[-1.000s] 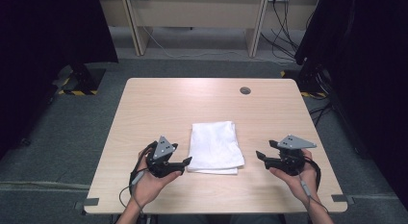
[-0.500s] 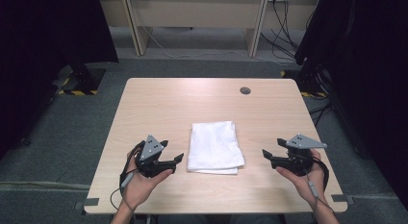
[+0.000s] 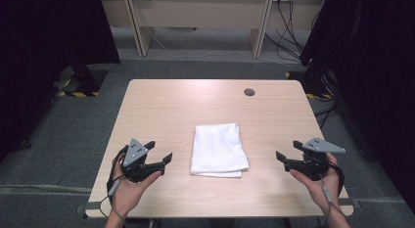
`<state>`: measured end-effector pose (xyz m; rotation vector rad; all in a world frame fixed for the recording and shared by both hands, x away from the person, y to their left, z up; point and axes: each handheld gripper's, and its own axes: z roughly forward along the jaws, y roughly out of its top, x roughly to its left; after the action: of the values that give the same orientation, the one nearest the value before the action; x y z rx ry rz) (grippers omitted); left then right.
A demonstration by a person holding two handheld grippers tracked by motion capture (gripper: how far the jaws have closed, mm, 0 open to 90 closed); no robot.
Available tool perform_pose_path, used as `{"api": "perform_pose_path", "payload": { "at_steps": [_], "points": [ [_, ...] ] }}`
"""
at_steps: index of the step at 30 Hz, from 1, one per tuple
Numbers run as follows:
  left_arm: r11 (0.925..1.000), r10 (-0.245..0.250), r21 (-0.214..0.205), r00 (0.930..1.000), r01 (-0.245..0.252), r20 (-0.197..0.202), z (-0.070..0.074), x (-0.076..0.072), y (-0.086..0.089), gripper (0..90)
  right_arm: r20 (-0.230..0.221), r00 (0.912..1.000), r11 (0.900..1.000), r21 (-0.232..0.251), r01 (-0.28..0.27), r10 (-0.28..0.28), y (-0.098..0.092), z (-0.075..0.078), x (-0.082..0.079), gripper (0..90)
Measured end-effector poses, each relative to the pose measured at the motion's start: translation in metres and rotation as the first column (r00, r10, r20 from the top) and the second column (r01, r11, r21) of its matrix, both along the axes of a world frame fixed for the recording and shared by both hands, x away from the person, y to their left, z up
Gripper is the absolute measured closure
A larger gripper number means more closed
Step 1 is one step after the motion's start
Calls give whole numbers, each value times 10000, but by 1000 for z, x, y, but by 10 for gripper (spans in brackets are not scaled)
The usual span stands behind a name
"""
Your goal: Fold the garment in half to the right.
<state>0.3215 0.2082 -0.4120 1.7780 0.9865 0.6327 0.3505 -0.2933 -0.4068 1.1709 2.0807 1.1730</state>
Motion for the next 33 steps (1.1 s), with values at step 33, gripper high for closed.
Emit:
{"api": "perform_pose_path", "payload": {
  "at_steps": [33],
  "points": [
    [9913, 1303, -192, 9913, -1299, 195, -31, -10, 40, 242, -84, 9909, 9903, 342, 1349, -1347, -41, -23, -11, 186]
  ]
}}
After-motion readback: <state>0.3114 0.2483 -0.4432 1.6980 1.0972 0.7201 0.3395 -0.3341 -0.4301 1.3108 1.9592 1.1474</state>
